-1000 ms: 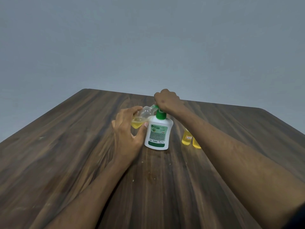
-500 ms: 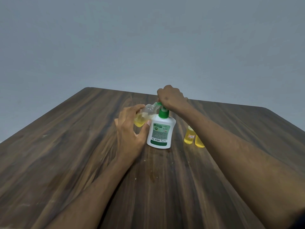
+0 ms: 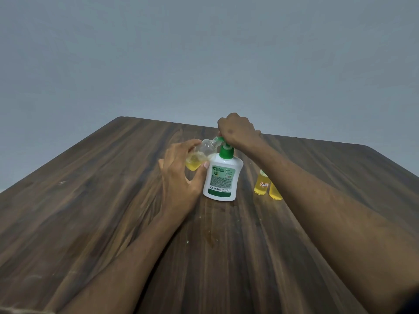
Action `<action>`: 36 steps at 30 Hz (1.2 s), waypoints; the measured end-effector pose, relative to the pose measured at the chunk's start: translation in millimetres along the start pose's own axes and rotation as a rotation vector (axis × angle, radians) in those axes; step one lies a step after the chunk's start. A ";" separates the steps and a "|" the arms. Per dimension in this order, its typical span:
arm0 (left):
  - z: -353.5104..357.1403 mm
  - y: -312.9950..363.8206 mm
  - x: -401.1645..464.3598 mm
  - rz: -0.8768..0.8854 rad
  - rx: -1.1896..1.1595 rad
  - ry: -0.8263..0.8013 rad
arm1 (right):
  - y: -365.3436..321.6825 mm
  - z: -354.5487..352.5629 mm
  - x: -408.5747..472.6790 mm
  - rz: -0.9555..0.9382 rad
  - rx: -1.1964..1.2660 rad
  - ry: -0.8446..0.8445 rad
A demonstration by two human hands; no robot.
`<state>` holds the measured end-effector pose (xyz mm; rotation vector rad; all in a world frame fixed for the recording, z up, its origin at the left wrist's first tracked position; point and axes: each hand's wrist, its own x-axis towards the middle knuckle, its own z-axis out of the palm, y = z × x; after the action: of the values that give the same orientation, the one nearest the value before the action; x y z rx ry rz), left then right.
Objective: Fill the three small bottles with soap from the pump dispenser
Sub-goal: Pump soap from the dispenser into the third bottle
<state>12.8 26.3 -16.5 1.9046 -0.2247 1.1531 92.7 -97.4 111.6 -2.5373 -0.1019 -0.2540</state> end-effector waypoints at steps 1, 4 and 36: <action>-0.2 0.3 -0.3 0.001 -0.001 0.000 | -0.2 0.7 -0.2 -0.001 0.006 -0.006; -0.9 0.6 -0.8 0.000 -0.012 0.007 | 0.6 0.9 0.9 -0.003 -0.005 -0.002; -0.2 -1.0 -0.6 0.007 0.008 0.003 | 2.9 1.1 5.5 -0.016 -0.026 0.025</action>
<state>12.8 26.9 -17.5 1.9109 -0.2252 1.1627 98.6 -99.1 110.2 -2.5592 -0.1099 -0.2948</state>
